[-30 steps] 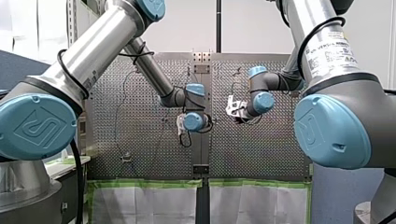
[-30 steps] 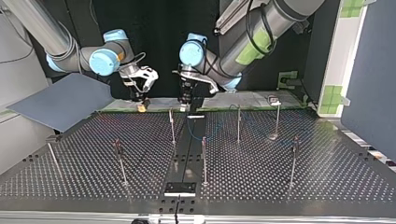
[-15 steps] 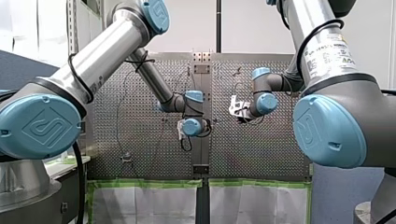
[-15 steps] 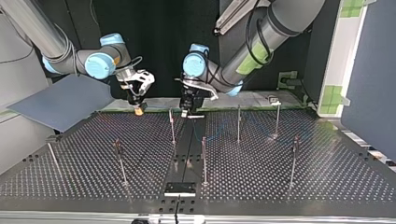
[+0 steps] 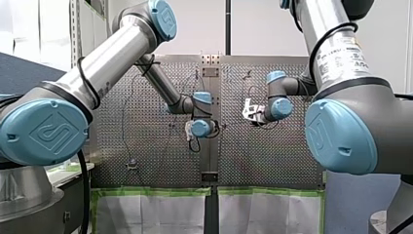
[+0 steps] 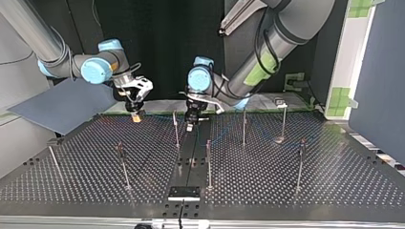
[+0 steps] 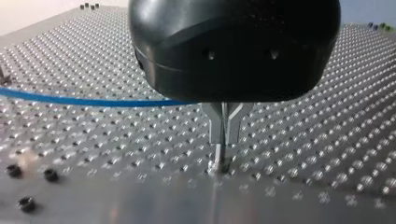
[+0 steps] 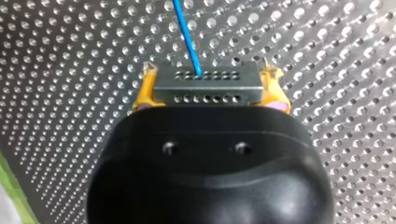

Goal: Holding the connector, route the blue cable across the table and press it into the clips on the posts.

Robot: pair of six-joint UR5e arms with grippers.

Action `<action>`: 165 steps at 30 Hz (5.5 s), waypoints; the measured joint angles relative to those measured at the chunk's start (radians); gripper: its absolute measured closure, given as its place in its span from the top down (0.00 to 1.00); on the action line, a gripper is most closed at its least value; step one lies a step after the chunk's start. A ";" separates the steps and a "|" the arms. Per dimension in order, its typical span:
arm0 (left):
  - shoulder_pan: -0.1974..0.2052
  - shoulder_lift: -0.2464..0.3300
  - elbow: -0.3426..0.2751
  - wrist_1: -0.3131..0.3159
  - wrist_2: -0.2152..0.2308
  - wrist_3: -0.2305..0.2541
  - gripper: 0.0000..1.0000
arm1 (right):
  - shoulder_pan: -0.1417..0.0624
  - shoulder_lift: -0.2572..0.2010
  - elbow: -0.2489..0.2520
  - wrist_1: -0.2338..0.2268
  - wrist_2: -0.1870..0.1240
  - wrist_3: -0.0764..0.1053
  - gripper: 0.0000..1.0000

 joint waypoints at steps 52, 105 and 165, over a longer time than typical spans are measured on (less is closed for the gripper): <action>-0.190 0.118 -0.071 -0.188 -0.259 -0.004 1.00 | -0.073 0.067 -0.090 0.025 -0.065 -0.001 0.00; -0.272 -0.132 0.366 -0.331 -0.389 -0.183 1.00 | -0.082 0.067 -0.090 0.036 -0.088 0.006 0.00; -0.312 -0.284 0.574 -0.371 -0.621 -0.217 0.00 | -0.100 0.055 -0.126 0.127 -0.115 -0.037 0.00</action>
